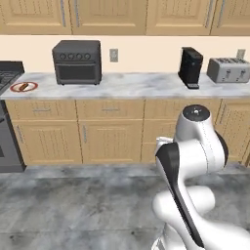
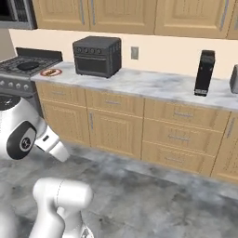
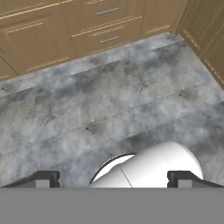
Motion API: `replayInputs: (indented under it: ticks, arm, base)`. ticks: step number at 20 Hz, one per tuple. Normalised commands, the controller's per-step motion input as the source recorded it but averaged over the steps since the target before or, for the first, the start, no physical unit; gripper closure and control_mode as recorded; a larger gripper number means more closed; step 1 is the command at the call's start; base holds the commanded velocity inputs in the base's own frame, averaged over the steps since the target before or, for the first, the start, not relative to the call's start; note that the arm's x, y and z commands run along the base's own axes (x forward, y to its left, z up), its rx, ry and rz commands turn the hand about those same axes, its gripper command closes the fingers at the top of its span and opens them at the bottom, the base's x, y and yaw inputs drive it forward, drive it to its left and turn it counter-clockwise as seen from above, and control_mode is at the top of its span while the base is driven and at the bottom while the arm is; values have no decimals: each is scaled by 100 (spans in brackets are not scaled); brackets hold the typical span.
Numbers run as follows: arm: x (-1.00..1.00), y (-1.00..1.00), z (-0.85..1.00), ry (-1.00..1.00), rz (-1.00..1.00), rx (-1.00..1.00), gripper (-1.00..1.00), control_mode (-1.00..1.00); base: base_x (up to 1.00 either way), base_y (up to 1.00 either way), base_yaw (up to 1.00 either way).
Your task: Place the cold items (broccoli and cucumber) from the fridge in one tupperware on the dining counter. Place the warm items (kebab skewer and hot dog) in the stove area in another tupperware.
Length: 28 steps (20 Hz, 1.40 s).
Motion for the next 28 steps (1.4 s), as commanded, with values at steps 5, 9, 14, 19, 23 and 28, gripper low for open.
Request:
replayInputs:
  ticks: [5, 9, 14, 19, 23, 28]
  arm:
    - [0, 0, 0, 0, 0, 0, -100, 100]
    - [0, 0, 0, 0, 0, 0, -100, 100]
    - [0, 0, 0, 0, 0, 0, -100, 100]
    - [0, 0, 0, 0, 0, 0, -100, 100]
    - [0, 0, 0, 0, 0, 0, -100, 100]
    - [0, 0, 0, 0, 0, 0, -100, 100]
  base:
    - [100, 87, 0]
    - [100, 71, 0]
    - [100, 44, 0]
    - [100, 26, 0]
    - [98, 53, -2]
    - [65, 82, -9]
